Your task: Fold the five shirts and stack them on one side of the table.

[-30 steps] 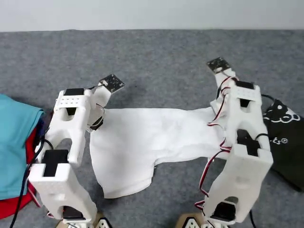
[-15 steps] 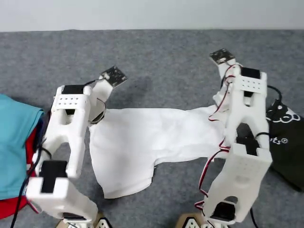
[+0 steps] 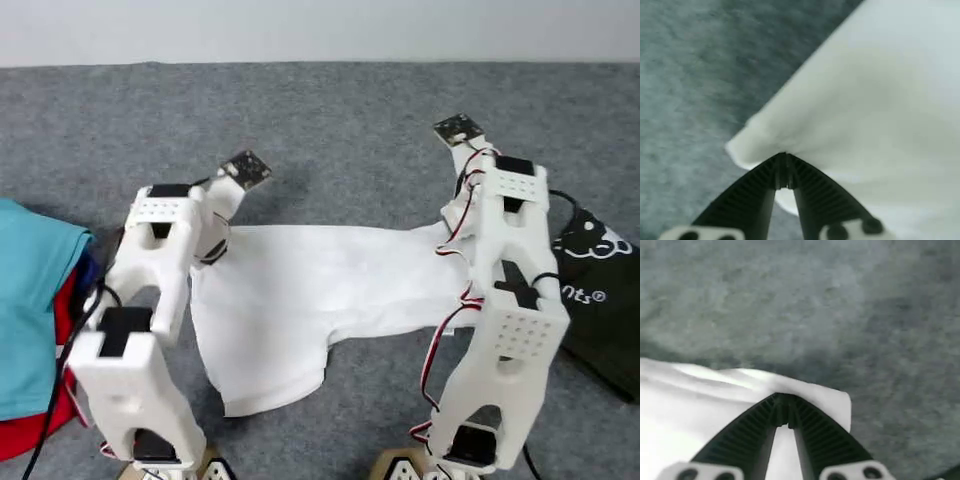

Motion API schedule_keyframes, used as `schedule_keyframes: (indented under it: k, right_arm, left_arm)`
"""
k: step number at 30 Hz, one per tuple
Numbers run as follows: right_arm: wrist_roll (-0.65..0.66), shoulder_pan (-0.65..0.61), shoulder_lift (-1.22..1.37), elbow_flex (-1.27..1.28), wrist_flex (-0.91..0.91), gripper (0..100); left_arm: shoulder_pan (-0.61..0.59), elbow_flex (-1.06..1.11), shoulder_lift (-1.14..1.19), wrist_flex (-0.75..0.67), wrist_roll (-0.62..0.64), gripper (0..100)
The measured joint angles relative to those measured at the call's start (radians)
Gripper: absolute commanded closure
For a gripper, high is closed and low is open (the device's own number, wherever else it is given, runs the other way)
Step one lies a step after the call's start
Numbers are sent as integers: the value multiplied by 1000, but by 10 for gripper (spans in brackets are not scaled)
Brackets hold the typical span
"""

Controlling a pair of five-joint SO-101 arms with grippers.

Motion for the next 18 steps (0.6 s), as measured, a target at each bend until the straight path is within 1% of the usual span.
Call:
schedule_keyframes:
  k: [5, 8, 13, 18]
  right_arm:
    - [-2, 25, 8, -57, 8, 988]
    - [-2, 31, 8, -101, 38, 988]
    - [-5, 28, -17, -166, 149, 988]
    - [-3, -26, -77, -181, 272, 988]
  left_arm:
    - [-78, -161, 100, 69, 3, 994]
    - [-103, -201, 106, 107, 6, 994]
    - [-89, -209, 61, 176, 6, 994]
    - [-11, -209, -60, 201, 2, 994]
